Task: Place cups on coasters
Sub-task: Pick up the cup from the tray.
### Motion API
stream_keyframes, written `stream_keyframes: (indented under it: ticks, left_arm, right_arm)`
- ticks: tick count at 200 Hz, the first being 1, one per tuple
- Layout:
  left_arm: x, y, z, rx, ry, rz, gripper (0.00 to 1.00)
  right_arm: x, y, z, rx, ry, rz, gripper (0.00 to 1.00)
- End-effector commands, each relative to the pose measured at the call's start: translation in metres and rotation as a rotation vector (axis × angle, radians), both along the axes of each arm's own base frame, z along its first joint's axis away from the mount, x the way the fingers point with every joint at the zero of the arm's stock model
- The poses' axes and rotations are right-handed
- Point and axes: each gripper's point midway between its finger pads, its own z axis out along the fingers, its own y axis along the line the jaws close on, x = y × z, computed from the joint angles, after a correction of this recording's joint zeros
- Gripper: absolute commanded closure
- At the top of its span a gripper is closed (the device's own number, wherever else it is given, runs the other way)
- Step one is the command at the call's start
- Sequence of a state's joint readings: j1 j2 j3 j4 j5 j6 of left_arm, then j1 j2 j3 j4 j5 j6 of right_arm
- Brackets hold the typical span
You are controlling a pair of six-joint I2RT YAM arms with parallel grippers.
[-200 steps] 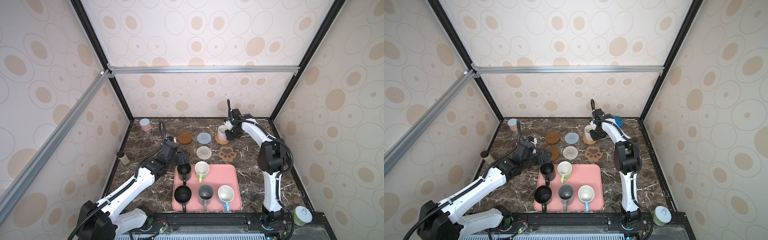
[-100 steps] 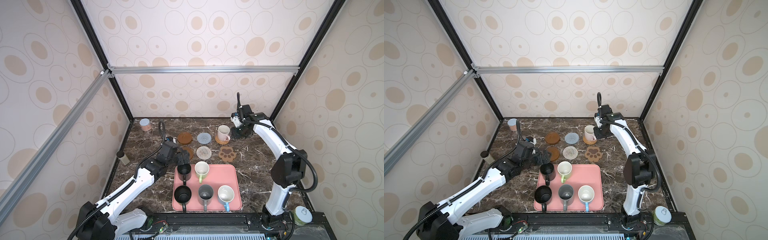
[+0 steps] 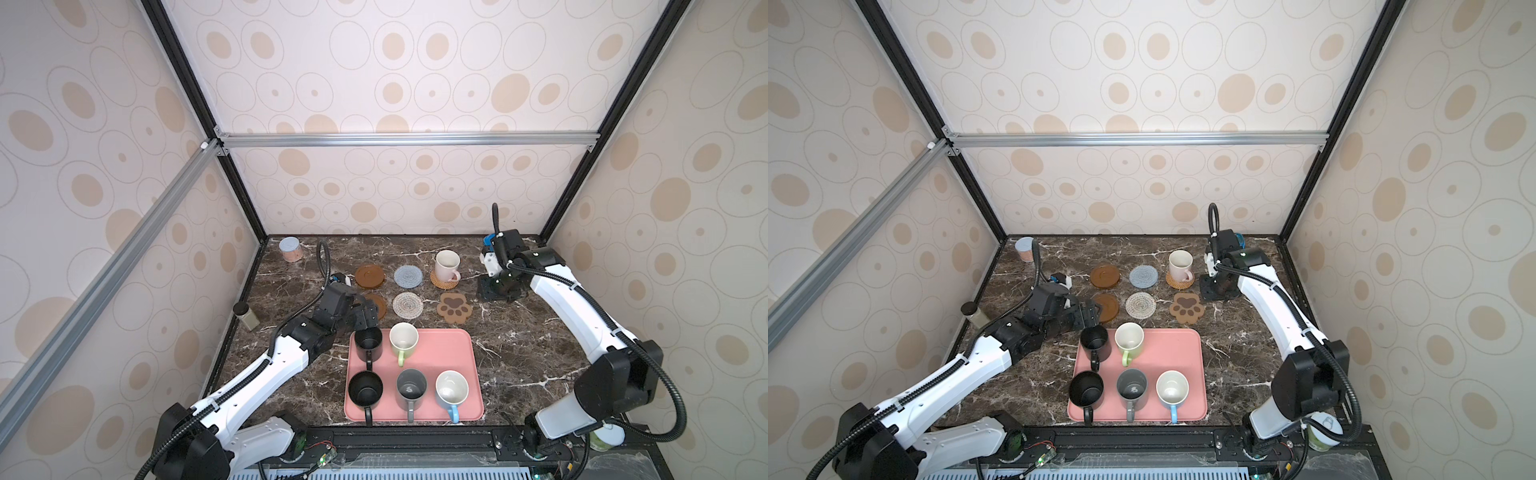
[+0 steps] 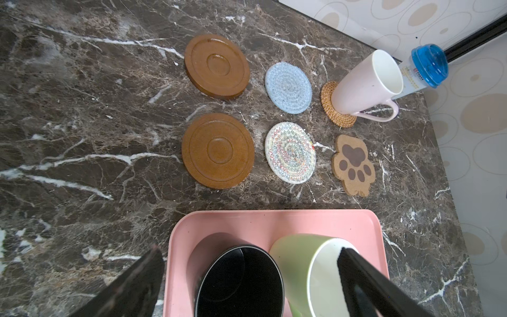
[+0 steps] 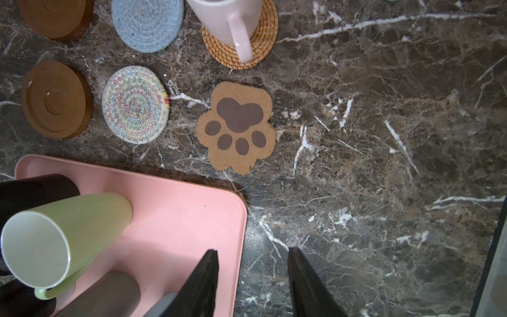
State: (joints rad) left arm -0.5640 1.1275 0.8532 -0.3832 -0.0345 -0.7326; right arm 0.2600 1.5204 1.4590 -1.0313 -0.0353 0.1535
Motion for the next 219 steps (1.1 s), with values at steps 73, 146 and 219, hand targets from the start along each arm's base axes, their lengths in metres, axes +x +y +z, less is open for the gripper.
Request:
stream_keyframes:
  ticks: [73,146,219]
  left_arm:
    - [0.001,0.001,0.001,0.002,0.001,0.017,0.0]
    - [0.004,0.001,-0.004,0.01,0.011,0.024,0.0]
    - [0.005,0.0,-0.006,0.014,0.015,0.026,0.0]
  right_arm:
    - [-0.053,0.023,0.008,0.101,0.021,-0.067,0.54]
    - [-0.081,0.088,-0.001,0.132,0.023,-0.053,0.53]
    - [-0.104,0.137,-0.011,0.13,0.05,-0.027,0.47]
